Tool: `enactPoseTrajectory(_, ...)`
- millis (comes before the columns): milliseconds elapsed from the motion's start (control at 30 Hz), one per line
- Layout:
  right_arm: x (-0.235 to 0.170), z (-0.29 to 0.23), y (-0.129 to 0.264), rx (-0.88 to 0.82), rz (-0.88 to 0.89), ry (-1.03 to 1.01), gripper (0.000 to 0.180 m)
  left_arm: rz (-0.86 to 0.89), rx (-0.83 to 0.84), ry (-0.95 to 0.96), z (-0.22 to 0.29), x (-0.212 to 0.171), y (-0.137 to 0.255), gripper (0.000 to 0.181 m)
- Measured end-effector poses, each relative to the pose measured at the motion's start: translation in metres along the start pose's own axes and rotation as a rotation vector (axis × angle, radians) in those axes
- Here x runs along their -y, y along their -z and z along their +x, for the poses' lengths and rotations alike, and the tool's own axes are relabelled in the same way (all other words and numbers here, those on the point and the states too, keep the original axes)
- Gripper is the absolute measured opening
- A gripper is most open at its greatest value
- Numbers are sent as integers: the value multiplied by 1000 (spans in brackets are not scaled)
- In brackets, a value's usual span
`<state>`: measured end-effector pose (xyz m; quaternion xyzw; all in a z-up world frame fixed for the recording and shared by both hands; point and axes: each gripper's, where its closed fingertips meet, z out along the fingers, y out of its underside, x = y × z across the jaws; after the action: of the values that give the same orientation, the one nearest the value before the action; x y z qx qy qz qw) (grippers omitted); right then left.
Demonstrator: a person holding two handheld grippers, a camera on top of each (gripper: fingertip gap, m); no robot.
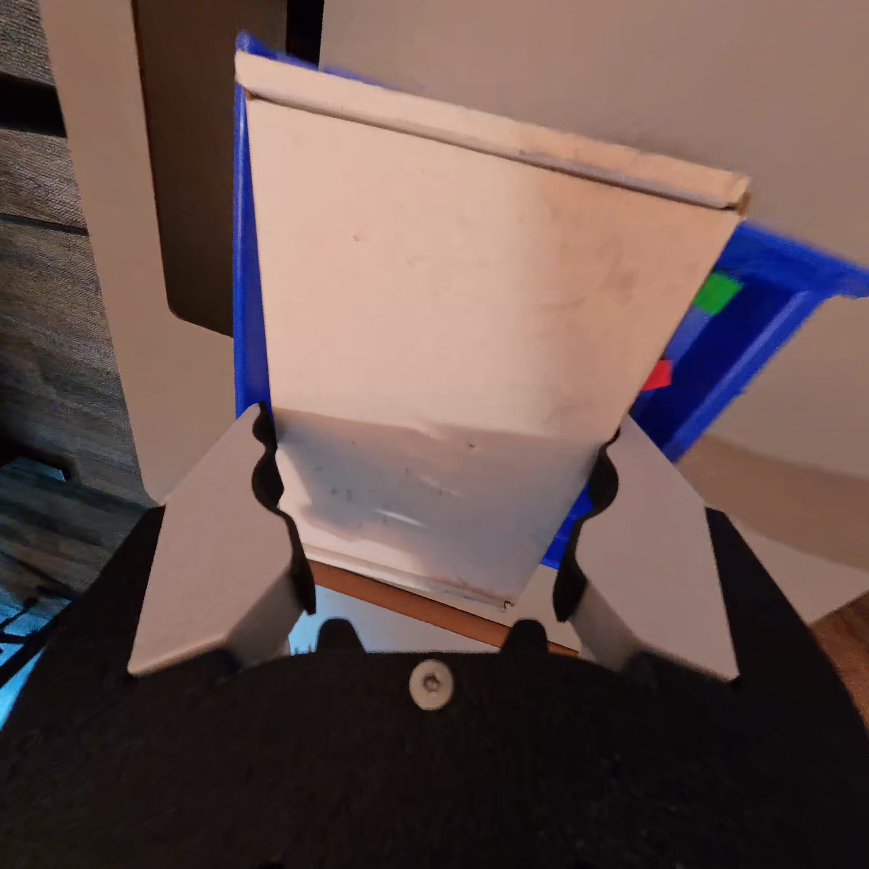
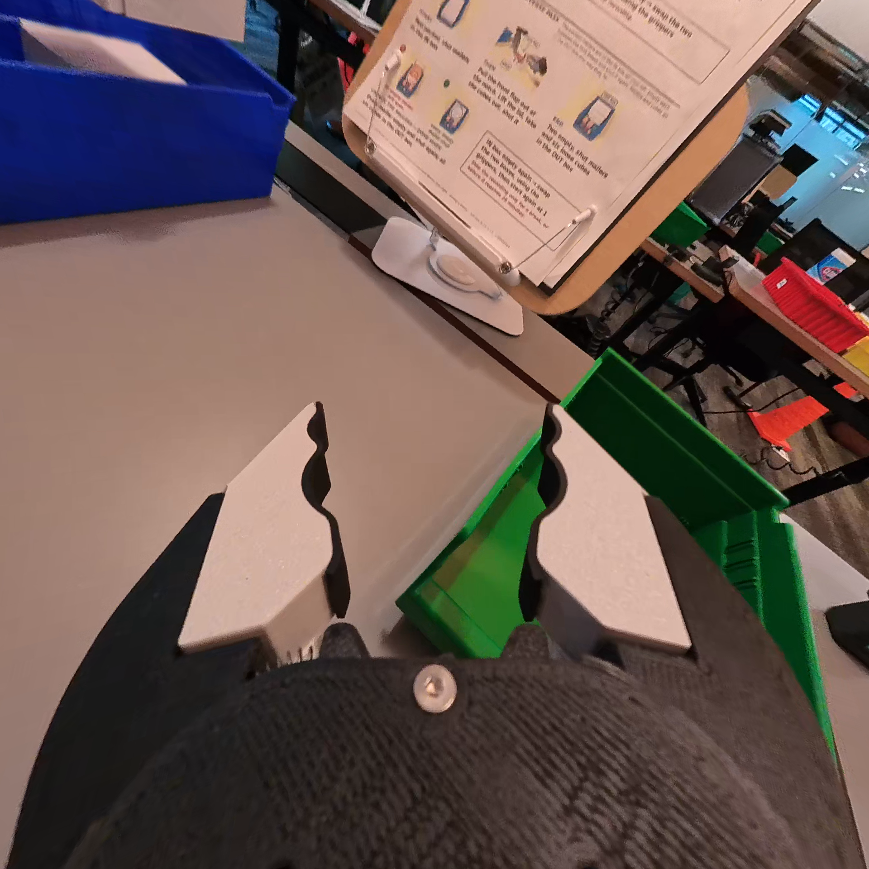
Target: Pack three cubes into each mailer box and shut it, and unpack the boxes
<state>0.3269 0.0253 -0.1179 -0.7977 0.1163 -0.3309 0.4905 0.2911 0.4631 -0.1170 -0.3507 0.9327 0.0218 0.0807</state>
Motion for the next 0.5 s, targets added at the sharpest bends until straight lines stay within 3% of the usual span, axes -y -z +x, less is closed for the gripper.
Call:
enactPoseTrajectory(133, 18, -3, 11, 10, 66, 5, 89, 17, 34, 48, 63, 34, 43, 132)
enactPoseTrajectory(233, 28, -7, 19, 27, 103, 2, 88, 52, 34, 16, 142, 69, 48, 132)
enactPoseTrajectory(367, 39, -9, 28, 49, 156, -14, 83, 126, -20, -9, 254, 118, 15, 132)
enactPoseTrajectory(500, 37, -16, 36, 85, 146, 12, 82, 140, -32, 4, 321, 150, -34, 132)
